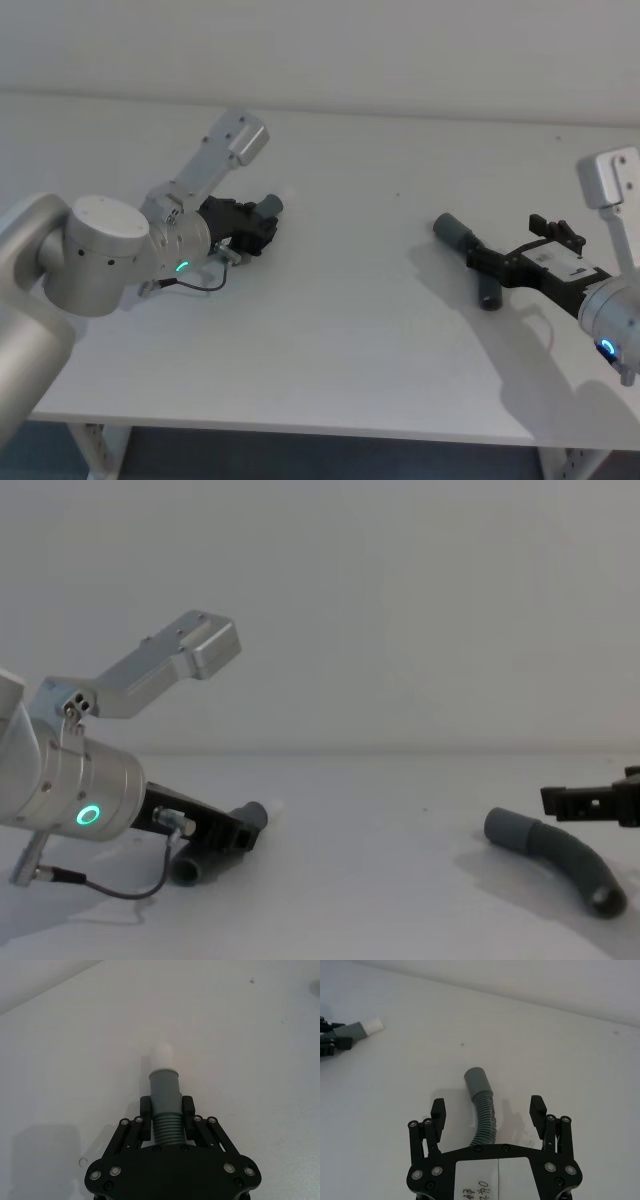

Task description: Use both hands to pick up one end of the pipe from the table, align the ends, and insert them.

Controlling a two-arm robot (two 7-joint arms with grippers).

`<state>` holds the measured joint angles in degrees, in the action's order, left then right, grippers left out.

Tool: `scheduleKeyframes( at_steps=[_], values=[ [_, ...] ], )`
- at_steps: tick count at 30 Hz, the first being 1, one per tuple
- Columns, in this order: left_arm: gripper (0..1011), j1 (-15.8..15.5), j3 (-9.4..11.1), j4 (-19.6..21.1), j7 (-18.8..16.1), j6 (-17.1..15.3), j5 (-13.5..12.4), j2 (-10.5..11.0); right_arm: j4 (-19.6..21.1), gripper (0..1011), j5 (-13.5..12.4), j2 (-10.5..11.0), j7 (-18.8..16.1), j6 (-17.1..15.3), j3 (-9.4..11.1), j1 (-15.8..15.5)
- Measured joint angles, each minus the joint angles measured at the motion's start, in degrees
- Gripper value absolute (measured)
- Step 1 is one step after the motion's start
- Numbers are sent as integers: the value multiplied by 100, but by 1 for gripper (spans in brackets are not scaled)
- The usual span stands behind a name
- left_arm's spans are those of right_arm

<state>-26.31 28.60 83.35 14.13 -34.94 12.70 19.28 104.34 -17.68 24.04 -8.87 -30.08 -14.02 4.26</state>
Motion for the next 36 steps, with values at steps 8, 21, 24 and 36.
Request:
scheduleKeyframes(
  at_steps=[8, 21, 24, 36],
  values=[
    [354, 0, 0, 0, 0, 0, 0, 0, -134, 1001, 81, -9, -62, -65, -92, 91],
    [354, 0, 0, 0, 0, 0, 0, 0, -423, 1001, 220, -60, -176, -95, -246, 266],
    [354, 0, 0, 0, 0, 0, 0, 0, -499, 1001, 254, -84, -198, -103, -276, 308],
    [354, 0, 0, 0, 0, 0, 0, 0, -720, 1001, 346, -193, -220, -147, -352, 438]
  ],
)
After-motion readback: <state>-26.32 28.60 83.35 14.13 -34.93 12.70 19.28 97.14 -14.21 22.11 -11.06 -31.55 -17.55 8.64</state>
